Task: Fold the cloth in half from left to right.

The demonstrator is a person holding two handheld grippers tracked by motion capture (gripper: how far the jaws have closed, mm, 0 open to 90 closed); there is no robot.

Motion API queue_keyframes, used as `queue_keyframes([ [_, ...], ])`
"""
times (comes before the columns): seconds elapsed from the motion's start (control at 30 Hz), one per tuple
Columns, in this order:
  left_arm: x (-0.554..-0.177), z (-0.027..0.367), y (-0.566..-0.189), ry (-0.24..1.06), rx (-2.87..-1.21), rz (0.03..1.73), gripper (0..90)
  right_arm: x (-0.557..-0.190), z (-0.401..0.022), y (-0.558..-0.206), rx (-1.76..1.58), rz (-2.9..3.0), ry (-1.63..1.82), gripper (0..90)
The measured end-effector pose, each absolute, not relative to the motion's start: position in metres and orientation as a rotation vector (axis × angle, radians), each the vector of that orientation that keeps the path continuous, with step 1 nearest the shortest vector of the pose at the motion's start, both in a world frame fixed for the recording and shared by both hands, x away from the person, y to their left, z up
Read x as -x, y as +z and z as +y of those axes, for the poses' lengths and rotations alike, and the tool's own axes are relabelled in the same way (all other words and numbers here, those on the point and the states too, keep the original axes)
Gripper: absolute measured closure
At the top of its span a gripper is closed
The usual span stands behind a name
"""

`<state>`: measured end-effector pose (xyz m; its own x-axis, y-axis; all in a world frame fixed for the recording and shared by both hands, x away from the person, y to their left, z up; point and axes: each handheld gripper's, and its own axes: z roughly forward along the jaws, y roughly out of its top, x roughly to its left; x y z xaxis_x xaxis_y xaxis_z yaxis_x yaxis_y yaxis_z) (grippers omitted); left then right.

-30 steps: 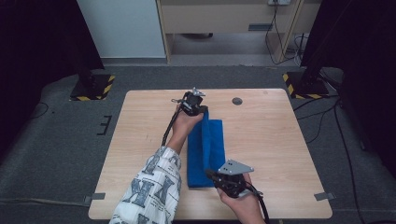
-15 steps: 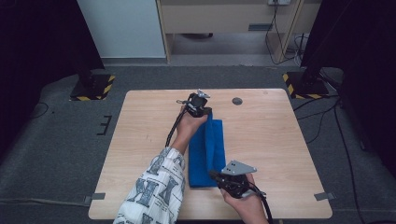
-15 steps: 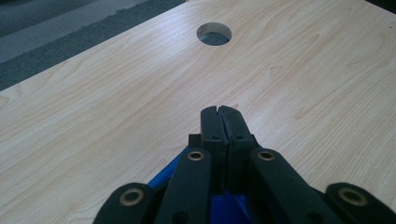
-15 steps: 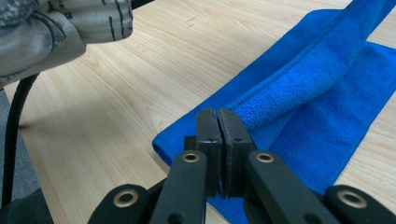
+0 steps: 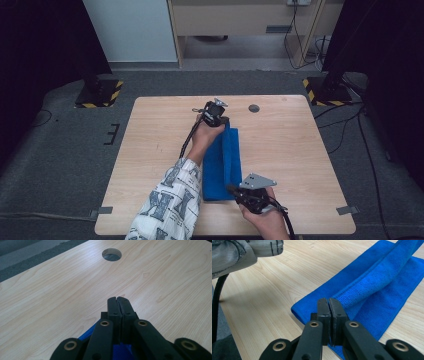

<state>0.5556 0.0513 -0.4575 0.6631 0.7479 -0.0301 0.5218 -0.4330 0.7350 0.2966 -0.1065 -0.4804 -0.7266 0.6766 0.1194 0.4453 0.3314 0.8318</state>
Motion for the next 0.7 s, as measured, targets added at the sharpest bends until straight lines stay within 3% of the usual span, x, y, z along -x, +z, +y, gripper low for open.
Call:
queue_keyframes([
  [0.7, -0.557, 0.037, -0.471, 0.37, -2.172, 0.976, 88.7, -0.294, -0.117, -0.494, -1.062, 2.362, 1.338, 88.2],
])
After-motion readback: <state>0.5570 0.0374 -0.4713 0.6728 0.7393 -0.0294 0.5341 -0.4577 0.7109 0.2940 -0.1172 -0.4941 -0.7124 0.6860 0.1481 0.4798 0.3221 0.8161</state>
